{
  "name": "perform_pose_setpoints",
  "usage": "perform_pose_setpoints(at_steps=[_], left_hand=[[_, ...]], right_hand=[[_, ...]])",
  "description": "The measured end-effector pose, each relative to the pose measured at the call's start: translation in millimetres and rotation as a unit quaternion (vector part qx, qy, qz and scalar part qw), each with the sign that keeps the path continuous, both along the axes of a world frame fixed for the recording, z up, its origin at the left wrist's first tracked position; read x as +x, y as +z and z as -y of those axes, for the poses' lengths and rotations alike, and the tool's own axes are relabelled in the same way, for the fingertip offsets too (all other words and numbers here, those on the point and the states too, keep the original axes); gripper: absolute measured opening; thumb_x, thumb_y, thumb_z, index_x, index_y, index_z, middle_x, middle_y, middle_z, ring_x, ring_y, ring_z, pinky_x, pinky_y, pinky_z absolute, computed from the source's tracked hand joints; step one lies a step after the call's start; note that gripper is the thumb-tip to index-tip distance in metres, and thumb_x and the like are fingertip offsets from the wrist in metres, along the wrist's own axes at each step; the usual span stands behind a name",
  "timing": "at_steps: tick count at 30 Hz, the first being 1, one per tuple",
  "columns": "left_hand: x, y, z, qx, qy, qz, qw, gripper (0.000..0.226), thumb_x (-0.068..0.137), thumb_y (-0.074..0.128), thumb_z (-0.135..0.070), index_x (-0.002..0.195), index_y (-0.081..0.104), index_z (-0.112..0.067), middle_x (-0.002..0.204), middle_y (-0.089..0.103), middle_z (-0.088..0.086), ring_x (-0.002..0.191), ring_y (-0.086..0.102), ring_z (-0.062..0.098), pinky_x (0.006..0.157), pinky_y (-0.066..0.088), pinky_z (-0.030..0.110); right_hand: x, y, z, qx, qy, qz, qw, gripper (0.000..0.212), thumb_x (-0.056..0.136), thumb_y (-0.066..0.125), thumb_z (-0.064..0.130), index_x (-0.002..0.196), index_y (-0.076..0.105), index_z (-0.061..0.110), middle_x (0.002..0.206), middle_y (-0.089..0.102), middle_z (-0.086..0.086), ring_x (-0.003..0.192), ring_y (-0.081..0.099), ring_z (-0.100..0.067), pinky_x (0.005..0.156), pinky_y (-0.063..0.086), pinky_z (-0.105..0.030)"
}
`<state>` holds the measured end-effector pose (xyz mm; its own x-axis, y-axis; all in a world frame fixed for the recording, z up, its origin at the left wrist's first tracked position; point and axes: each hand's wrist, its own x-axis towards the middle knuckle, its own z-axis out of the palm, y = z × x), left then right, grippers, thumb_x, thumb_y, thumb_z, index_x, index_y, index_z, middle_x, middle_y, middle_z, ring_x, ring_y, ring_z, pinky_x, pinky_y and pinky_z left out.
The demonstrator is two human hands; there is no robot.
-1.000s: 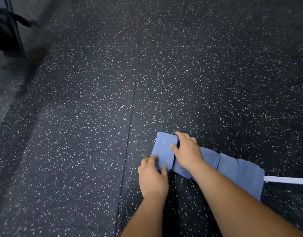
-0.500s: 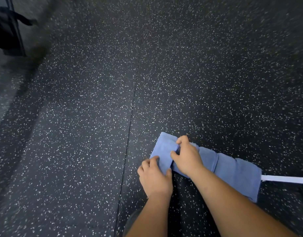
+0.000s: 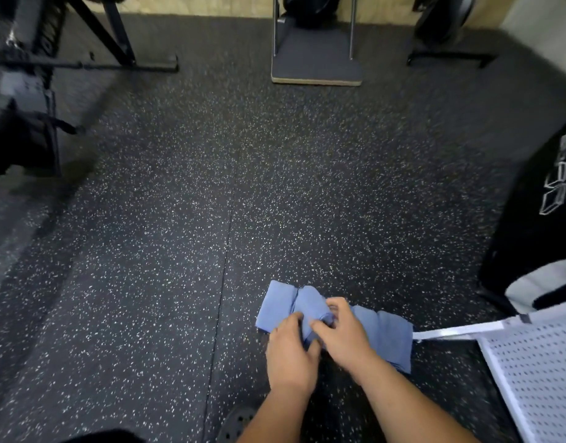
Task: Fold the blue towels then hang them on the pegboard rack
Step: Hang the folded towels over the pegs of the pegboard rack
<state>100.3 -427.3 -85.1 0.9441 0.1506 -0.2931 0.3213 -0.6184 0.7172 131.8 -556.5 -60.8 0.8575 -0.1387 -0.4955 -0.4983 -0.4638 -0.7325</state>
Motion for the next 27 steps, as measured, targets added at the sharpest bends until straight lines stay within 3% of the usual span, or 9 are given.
perform_pose_setpoints(at_steps=[2,6,8,10,16,20,27], left_hand=[[-8,22,9,-0.015,-0.029,0.023,0.999,0.025,0.084,0.061,-0.05,0.104,0.053,-0.037,0.088,0.065,-0.015,0.088,0.062,0.018,0.078,0.055,0.045],[-25,58,26,-0.025,-0.077,0.054,0.995,0.027,0.09,0.059,-0.057,0.106,0.054,-0.036,0.092,0.067,-0.015,0.09,0.063,0.015,0.077,0.054,0.045],[-31,68,36,-0.028,-0.106,0.064,0.992,0.041,0.087,0.053,-0.065,0.118,0.055,-0.038,0.101,0.069,-0.015,0.1,0.064,0.017,0.084,0.054,0.045],[-38,82,46,-0.034,-0.136,0.078,0.987,0.042,0.089,0.051,-0.063,0.121,0.055,-0.036,0.104,0.069,-0.014,0.101,0.064,0.018,0.086,0.054,0.045],[-69,159,75,-0.058,-0.215,0.12,0.967,0.006,0.101,0.059,-0.036,0.107,0.058,-0.033,0.096,0.068,-0.017,0.087,0.06,0.012,0.076,0.048,0.036],[-85,182,96,-0.086,-0.252,0.129,0.955,0.018,0.101,0.059,-0.037,0.119,0.063,-0.036,0.105,0.071,-0.015,0.098,0.066,0.012,0.089,0.056,0.042],[-112,210,140,-0.102,-0.304,0.155,0.934,0.021,0.103,0.057,-0.034,0.121,0.066,-0.037,0.103,0.073,-0.018,0.094,0.067,0.01,0.088,0.056,0.04]], right_hand=[[-12,24,16,0.012,-0.008,0.024,1.0,0.049,0.07,0.077,0.053,0.113,0.056,0.044,0.112,0.071,0.017,0.099,0.071,-0.006,0.092,0.058,-0.036],[-41,75,46,0.024,0.004,0.053,0.998,0.045,0.085,0.087,0.026,0.121,0.062,0.033,0.118,0.074,0.012,0.103,0.071,0.0,0.094,0.056,-0.022],[-57,94,64,0.017,0.004,0.074,0.997,0.044,0.086,0.085,0.024,0.123,0.063,0.035,0.121,0.074,0.01,0.105,0.072,-0.002,0.101,0.057,-0.032],[-75,112,81,0.0,-0.001,0.097,0.995,0.043,0.087,0.083,0.023,0.122,0.064,0.038,0.118,0.076,0.013,0.105,0.073,-0.003,0.103,0.057,-0.039],[-124,159,115,-0.032,-0.05,0.157,0.986,0.044,0.094,0.077,0.02,0.132,0.063,0.037,0.115,0.075,0.016,0.101,0.073,-0.006,0.1,0.059,-0.041],[-155,185,133,-0.053,-0.102,0.193,0.974,0.032,0.099,0.071,0.026,0.127,0.066,0.041,0.108,0.076,0.02,0.096,0.073,0.001,0.095,0.061,-0.039],[-207,222,159,-0.154,-0.21,0.232,0.937,0.015,0.102,0.063,0.037,0.114,0.071,0.039,0.094,0.074,0.015,0.086,0.069,-0.006,0.079,0.057,-0.034]])
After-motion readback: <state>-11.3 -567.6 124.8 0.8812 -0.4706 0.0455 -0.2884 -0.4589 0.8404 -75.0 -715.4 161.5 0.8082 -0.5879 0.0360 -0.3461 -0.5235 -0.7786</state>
